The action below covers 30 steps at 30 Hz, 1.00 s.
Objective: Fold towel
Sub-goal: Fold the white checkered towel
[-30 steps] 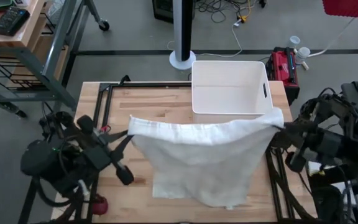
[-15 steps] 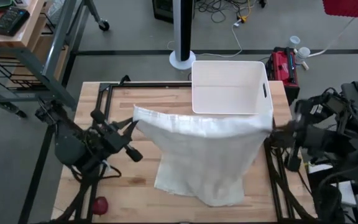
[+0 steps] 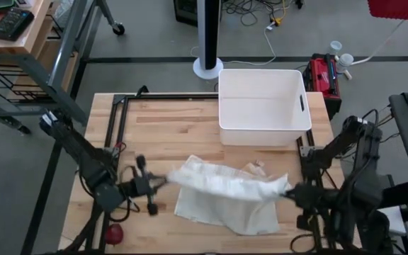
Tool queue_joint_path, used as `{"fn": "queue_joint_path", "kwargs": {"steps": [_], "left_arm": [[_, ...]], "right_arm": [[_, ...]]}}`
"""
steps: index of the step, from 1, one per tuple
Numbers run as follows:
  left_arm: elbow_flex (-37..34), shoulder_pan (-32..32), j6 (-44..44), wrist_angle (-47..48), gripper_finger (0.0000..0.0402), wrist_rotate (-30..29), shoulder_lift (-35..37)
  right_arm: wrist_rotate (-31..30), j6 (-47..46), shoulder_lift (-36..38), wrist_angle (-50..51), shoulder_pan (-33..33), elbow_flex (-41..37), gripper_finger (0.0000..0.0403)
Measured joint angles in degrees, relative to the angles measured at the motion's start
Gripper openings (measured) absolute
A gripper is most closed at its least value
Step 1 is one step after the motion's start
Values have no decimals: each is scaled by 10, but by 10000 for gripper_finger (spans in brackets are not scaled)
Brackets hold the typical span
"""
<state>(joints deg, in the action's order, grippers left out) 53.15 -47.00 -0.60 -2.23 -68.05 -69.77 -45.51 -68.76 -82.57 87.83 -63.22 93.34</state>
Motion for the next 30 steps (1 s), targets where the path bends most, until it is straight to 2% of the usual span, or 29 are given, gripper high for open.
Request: {"fn": "queue_joint_path", "kwargs": {"steps": [2, 4, 6, 10, 14, 20, 23, 28, 30], "left_arm": [[-32, -9, -79, -1, 1, 86, -6], [-59, -15, -178, -7, 1, 140, -16], [-80, -15, -276, -19, 1, 171, -32], [-107, -10, -457, -21, 1, 224, -82], [-112, -6, -562, -35, 14, 256, -144], [-84, -3, -608, -46, 68, 284, -226], [-68, -2, -616, -43, 108, 293, -250], [-48, -5, -616, -42, 171, 354, -252], [-41, -8, -615, -38, 192, 367, -248]], "right_arm": [[62, -17, -2, -49, -4, -43, 0], [110, -16, -7, -124, -4, -84, 0], [142, 2, -10, -207, -4, -120, 0], [166, 39, -18, -354, 6, -175, 0], [191, 26, -29, -409, 20, -203, 0], [236, -27, -57, -418, 29, -218, 14], [277, -51, -69, -417, 33, -219, 44], [362, -81, -86, -419, 30, -216, 104], [371, -100, -88, -416, 24, -216, 124]]}}
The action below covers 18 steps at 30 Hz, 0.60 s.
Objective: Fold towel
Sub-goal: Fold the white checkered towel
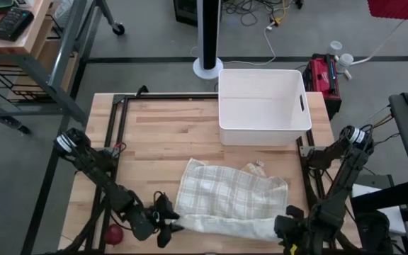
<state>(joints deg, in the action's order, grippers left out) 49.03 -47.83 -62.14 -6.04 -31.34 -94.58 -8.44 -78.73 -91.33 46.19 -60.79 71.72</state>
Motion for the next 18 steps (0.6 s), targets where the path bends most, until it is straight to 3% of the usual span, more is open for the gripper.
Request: {"fn": "queue_joint_path", "kwargs": {"steps": [5, 11, 15, 18], "left_arm": [[12, -14, -4, 8, 220, 13, 19], [10, -19, -71, 39, 223, 51, 38], [10, -15, -72, 54, 214, 14, 40], [10, -1, -81, 102, 206, -55, 43]], "right_arm": [[-1, -77, 5, 24, -24, 0, 161], [-8, -185, 10, 96, -47, 0, 184], [-60, -290, 10, 200, -56, -8, 189], [-79, -349, 11, 258, -56, -25, 190]]}}
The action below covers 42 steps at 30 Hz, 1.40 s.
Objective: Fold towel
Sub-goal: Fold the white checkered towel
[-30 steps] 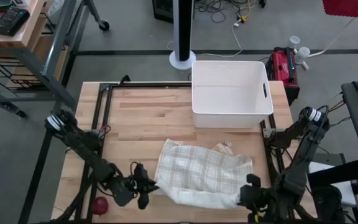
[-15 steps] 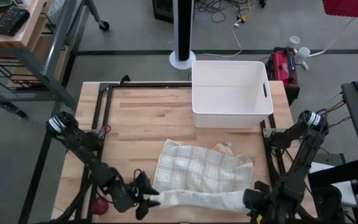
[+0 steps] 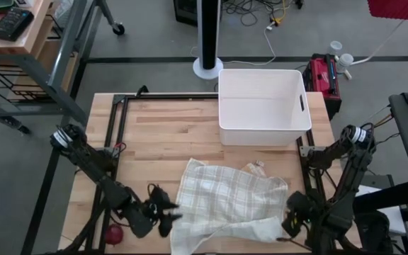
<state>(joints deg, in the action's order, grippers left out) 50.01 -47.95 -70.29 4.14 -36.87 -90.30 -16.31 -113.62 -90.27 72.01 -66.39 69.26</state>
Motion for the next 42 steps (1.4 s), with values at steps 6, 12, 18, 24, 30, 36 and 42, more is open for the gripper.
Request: {"fn": "queue_joint_path", "kwargs": {"steps": [6, 12, 18, 24, 30, 36, 42], "left_arm": [[-3, 60, -25, 64, 191, -48, 2], [-23, 149, -20, 109, 191, -5, 2], [-66, 215, 25, 92, 211, 34, 3], [-152, 240, 70, -118, 217, 90, 3], [-201, 240, 54, -201, 191, 91, -10], [-201, 240, 53, -206, 157, 66, -37], [-195, 236, 83, -206, 72, 55, -28]], "right_arm": [[-20, -84, 13, -7, 0, -78, 187], [-41, -135, 39, -80, -1, -170, 184], [-68, -156, 56, -171, -1, -249, 183], [-109, -156, 58, -261, -1, -306, 183], [-159, -140, 63, -337, -1, -347, 183], [-187, -101, 78, -398, -1, -367, 153], [-236, -2, 103, -440, -1, -358, 15]]}}
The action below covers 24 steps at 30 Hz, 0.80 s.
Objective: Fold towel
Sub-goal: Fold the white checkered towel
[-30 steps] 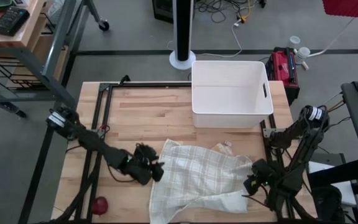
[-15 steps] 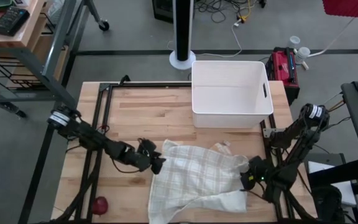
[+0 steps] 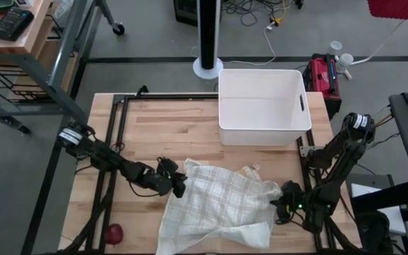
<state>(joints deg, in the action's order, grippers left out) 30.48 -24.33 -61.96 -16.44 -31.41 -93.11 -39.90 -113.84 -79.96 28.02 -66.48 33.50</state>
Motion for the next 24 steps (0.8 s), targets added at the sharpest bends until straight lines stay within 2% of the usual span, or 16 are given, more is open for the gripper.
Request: {"fn": "queue_joint_path", "kwargs": {"steps": [3, 7, 12, 16, 19, 24], "left_arm": [[6, -16, 12, -2, 14, -3, 28], [8, -47, 21, 9, 21, -25, 82], [8, -89, -7, 101, 6, -56, 167], [8, -131, -11, 141, 6, -131, 244], [8, -172, 27, 144, 2, -202, 309], [30, -244, 124, 144, 1, -325, 399]], "right_arm": [[-21, 41, 22, 0, 0, 22, 8], [-27, 102, 54, 17, 0, 56, 5], [-9, 117, 67, 99, 0, 112, 2], [20, 114, 67, 186, 0, 157, 1], [19, 145, 68, 213, 0, 194, 1], [-56, 220, 68, 257, -14, 278, 1]]}}
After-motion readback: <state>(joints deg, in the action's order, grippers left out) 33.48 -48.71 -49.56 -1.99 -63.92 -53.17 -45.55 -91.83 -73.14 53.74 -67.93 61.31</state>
